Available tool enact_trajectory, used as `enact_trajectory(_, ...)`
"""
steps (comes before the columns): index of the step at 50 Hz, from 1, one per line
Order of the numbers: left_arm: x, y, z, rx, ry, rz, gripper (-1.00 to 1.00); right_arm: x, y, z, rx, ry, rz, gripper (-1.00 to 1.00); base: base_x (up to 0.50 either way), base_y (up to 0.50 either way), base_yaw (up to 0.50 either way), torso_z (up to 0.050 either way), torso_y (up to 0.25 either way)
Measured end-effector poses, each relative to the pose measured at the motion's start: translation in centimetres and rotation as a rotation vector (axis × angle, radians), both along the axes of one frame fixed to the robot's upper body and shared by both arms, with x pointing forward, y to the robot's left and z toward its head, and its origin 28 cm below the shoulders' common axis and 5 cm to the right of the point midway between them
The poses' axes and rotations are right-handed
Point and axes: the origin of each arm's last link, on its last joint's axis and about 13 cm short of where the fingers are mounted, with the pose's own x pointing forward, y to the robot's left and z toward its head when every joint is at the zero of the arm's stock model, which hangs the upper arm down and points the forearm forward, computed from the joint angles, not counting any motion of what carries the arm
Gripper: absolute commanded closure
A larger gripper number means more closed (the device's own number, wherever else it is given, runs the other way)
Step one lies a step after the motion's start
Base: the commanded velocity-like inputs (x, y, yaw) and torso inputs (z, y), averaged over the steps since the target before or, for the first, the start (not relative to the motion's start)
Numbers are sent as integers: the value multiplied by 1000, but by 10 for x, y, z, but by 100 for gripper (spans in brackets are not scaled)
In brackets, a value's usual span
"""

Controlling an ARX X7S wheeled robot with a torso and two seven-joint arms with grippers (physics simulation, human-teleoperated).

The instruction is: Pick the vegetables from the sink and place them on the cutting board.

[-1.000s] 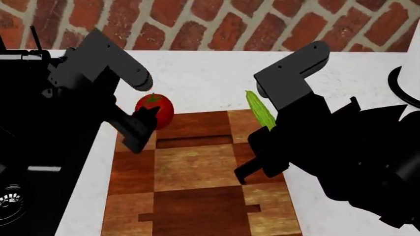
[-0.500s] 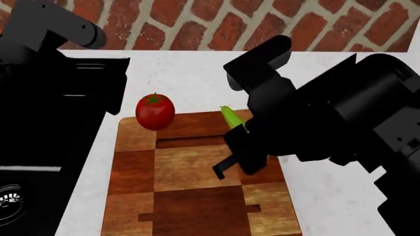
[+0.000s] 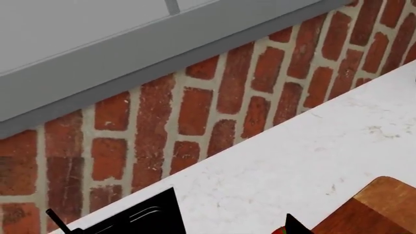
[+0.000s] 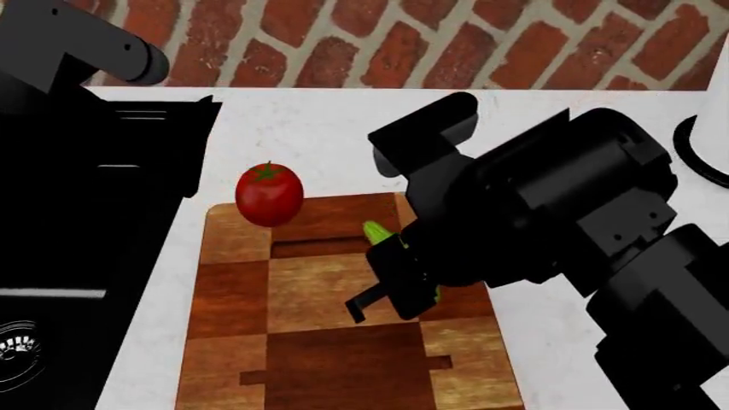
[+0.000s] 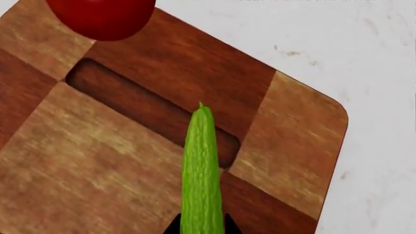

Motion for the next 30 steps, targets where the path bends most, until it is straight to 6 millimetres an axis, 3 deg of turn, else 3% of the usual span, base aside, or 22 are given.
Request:
enact_trajectory(10, 0, 0, -1, 2, 0, 4, -100, 0, -1, -1, 12, -3, -2, 100, 1, 0, 1, -2, 0)
enact_trajectory(11, 0, 0, -1, 2, 0, 3, -100, 0, -1, -1, 12, -3, -2, -100, 13, 0, 3, 0, 0)
enact_trajectory(30, -1, 1, -1, 2, 1, 6, -100, 1, -6, 5, 5, -46, -28, -100, 0, 1, 2, -1, 0)
